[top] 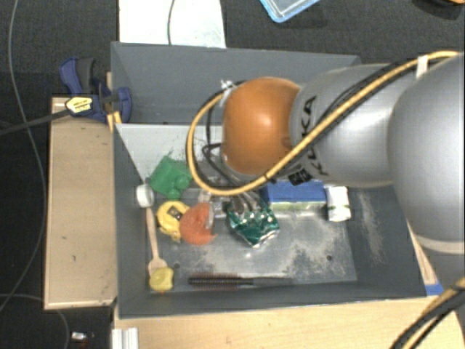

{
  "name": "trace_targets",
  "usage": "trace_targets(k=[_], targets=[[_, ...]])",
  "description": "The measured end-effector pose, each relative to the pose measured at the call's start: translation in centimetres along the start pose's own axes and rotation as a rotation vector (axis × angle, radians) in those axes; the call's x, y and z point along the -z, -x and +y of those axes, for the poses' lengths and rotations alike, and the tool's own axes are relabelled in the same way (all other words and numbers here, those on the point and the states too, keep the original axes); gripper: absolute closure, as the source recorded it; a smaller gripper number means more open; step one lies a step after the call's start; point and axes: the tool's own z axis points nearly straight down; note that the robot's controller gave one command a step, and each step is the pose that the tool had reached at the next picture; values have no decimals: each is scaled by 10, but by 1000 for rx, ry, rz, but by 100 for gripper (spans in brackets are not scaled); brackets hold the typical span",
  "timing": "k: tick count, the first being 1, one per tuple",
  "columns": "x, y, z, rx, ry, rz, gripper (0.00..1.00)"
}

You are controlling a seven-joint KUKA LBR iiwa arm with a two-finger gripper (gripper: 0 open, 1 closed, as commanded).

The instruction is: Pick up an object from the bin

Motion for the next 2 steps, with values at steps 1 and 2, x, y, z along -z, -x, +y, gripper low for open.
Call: trace_targets(k=[1,2], targets=[[34,0,11,295,0,-1,100],[83,-4,7,437,0,-2,100]])
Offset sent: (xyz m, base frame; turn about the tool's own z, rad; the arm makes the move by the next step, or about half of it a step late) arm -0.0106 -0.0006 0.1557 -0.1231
